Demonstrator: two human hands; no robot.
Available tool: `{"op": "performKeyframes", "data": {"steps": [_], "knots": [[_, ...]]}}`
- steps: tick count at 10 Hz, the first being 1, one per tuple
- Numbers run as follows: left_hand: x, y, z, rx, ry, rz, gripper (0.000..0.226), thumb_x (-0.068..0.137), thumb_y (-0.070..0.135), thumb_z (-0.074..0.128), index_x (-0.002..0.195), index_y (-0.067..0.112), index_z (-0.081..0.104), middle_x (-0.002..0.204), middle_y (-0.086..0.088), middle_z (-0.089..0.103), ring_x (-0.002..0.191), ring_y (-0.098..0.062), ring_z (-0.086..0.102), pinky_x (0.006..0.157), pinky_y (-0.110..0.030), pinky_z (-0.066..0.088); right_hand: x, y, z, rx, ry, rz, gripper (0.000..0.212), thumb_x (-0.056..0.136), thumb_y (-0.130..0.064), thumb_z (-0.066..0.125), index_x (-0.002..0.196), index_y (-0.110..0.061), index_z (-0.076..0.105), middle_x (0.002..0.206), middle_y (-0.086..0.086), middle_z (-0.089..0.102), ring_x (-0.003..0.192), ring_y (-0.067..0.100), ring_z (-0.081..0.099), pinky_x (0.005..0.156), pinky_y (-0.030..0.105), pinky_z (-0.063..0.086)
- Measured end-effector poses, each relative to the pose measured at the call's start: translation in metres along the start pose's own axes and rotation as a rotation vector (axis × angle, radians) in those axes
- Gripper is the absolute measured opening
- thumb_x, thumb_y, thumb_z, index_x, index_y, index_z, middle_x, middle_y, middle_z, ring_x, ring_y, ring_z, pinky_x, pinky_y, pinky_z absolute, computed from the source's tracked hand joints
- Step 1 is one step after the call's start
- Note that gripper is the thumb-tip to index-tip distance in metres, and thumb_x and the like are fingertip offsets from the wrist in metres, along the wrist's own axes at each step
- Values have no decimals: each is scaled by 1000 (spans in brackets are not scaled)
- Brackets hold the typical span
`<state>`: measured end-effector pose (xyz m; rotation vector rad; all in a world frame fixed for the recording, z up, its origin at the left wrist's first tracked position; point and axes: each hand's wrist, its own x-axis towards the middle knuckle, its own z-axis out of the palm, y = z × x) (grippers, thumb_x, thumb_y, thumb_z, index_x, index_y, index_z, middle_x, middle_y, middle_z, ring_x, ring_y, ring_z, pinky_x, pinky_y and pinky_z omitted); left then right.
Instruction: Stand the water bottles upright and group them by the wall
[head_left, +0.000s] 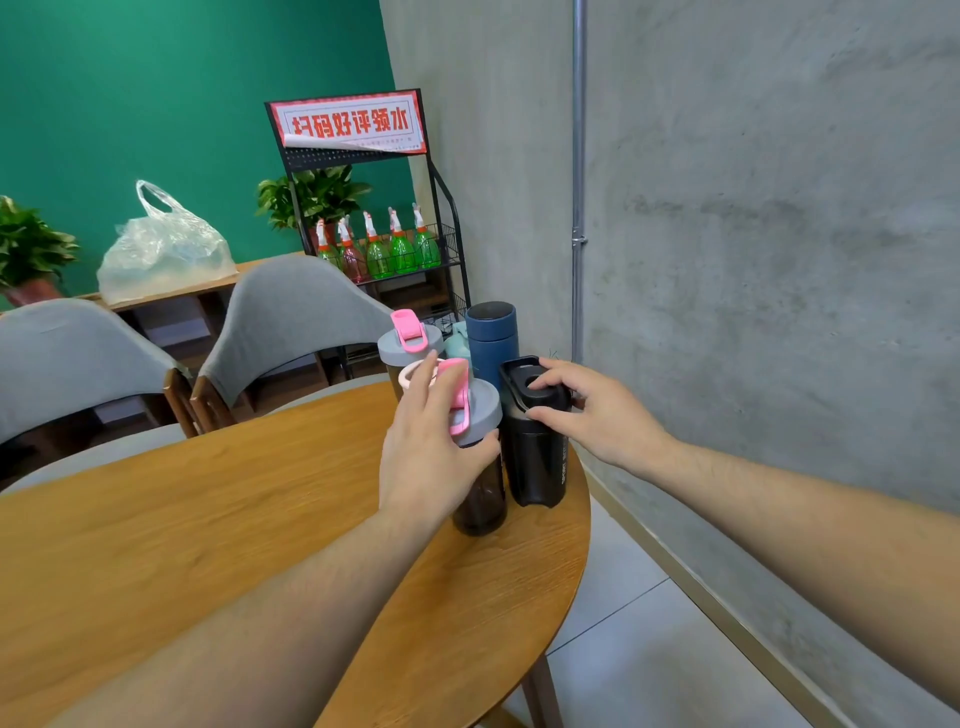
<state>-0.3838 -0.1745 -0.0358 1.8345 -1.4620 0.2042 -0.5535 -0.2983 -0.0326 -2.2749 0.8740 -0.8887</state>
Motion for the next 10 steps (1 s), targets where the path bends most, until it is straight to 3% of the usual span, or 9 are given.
{"op": "performKeyframes", "data": {"steps": [2, 4, 5, 6, 7, 9, 10], "knots": [[2, 8, 6, 146, 26, -27, 64, 89, 46, 69, 146, 32, 44, 157, 3, 38, 141, -22, 38, 106, -36, 43, -3, -3, 3, -35, 28, 7, 25, 88, -33, 71, 112, -34, 65, 150, -7, 47, 132, 11, 46, 101, 22, 37], [5, 17, 9, 259, 9, -95, 68, 87, 48, 71, 146, 34, 40, 159, 0, 35, 142, -26, 36, 103, -44, 48, -4, -8, -1, -75, -1, 1, 31, 90, -30, 68, 119, -33, 59, 143, -8, 53, 124, 9, 51, 94, 19, 40], [6, 20, 5, 259, -47, -111, 74, 84, 43, 75, 147, 32, 39, 162, -1, 27, 145, -27, 33, 105, -45, 47, -6, -14, -4, -69, -30, -14, 48, 89, -26, 71, 130, -35, 48, 134, -8, 57, 117, 8, 54, 91, 19, 44], [8, 23, -1, 222, -86, -125, 81, 82, 40, 78, 150, 33, 35, 166, -1, 20, 148, -27, 29, 108, -44, 45, -9, -20, -7, -70, -28, -29, 59, 87, -25, 73, 137, -34, 43, 138, -8, 53, 117, 6, 51, 93, 20, 43], [6, 28, -9, 205, -117, -158, 89, 81, 45, 79, 154, 34, 30, 169, -1, 14, 153, -26, 22, 114, -46, 39, -16, -29, -13, -84, -6, -50, 54, 88, -27, 71, 136, -31, 45, 138, -8, 52, 113, 3, 50, 90, 17, 41], [-4, 30, -36, 94, -58, -139, 63, 88, 40, 67, 145, 27, 43, 160, -3, 30, 139, -28, 43, 103, -43, 46, -28, -57, -17, -89, 35, -67, 36, 94, -22, 62, 129, -25, 54, 136, -3, 54, 110, 3, 47, 87, 11, 37], [-4, 25, -54, 23, -17, -199, 60, 92, 34, 63, 147, 22, 41, 158, -4, 31, 132, -26, 50, 101, -38, 47, -30, -84, -11, -50, 36, -107, 32, 94, -21, 60, 126, -26, 56, 133, -2, 55, 113, 7, 50, 97, 27, 46]]}}
